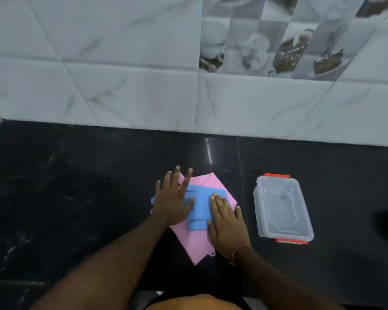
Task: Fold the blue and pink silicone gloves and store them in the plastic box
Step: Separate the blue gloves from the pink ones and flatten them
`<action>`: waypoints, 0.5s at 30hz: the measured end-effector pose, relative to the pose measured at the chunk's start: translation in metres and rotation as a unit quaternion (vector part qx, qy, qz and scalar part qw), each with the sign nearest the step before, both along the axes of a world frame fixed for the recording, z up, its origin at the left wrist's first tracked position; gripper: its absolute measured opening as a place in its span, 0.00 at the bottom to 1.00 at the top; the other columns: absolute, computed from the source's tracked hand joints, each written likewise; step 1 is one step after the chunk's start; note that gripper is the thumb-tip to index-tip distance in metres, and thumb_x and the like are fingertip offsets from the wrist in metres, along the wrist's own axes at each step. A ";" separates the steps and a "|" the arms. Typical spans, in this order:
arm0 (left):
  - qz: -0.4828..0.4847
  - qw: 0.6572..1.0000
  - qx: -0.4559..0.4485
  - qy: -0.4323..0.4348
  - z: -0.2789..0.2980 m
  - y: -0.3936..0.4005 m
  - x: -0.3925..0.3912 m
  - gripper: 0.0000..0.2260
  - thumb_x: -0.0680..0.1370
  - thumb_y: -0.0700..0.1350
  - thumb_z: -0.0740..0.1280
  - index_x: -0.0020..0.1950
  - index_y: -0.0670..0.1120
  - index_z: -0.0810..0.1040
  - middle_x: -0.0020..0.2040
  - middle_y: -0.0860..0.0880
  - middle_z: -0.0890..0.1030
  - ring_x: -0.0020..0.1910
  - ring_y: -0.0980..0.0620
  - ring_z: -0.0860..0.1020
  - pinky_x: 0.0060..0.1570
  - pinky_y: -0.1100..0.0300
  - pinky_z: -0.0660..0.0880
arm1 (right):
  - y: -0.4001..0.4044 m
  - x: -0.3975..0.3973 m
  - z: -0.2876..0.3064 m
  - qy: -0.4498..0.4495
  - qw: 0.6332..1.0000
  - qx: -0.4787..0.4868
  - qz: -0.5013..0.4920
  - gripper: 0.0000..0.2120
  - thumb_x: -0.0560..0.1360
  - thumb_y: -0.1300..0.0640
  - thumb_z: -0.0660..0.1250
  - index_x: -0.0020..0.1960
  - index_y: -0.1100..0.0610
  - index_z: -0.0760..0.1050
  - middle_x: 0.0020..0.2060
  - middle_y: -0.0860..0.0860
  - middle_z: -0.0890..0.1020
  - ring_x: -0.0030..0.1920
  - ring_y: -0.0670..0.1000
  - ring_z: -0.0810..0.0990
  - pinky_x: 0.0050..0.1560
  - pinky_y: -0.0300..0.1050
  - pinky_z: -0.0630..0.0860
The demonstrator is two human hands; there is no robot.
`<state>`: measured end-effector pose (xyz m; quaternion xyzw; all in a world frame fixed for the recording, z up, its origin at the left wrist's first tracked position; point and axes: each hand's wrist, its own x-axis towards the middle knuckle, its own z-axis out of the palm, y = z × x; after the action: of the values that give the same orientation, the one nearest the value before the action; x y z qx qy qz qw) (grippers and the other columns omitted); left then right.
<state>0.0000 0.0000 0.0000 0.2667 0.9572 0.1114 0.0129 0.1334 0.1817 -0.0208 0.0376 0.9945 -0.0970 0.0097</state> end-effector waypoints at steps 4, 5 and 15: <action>0.220 0.962 0.035 -0.161 -0.037 -0.017 0.017 0.55 0.71 0.78 0.64 0.87 0.59 0.38 0.86 0.48 0.57 0.82 0.40 0.60 0.75 0.33 0.64 | 0.007 0.018 -0.023 -0.042 0.991 -0.055 -0.110 0.39 0.81 0.31 0.53 0.85 0.48 0.48 0.84 0.47 0.57 0.82 0.54 0.60 0.77 0.59 0.66; 0.231 0.953 0.038 -0.192 -0.037 -0.017 0.015 0.56 0.70 0.80 0.64 0.87 0.59 0.39 0.85 0.47 0.59 0.82 0.40 0.61 0.74 0.34 0.64 | 0.009 0.015 -0.021 -0.049 0.986 -0.067 -0.143 0.42 0.79 0.28 0.56 0.85 0.48 0.49 0.84 0.47 0.57 0.81 0.56 0.62 0.75 0.57 0.70; 0.238 0.874 0.251 -0.341 -0.041 -0.013 0.006 0.37 0.68 0.67 0.79 0.74 0.58 0.74 0.60 0.59 0.82 0.60 0.51 0.83 0.50 0.53 0.83 | 0.000 -0.012 -0.014 -0.078 0.872 -0.391 -0.285 0.51 0.67 0.41 0.83 0.80 0.50 0.59 0.71 0.54 0.69 0.66 0.54 0.75 0.66 0.55 0.77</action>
<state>0.0057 -0.0131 -0.0411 -0.0300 0.8679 0.4314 0.2444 0.1210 0.1817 -0.0349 0.3197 0.8177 -0.4732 0.0727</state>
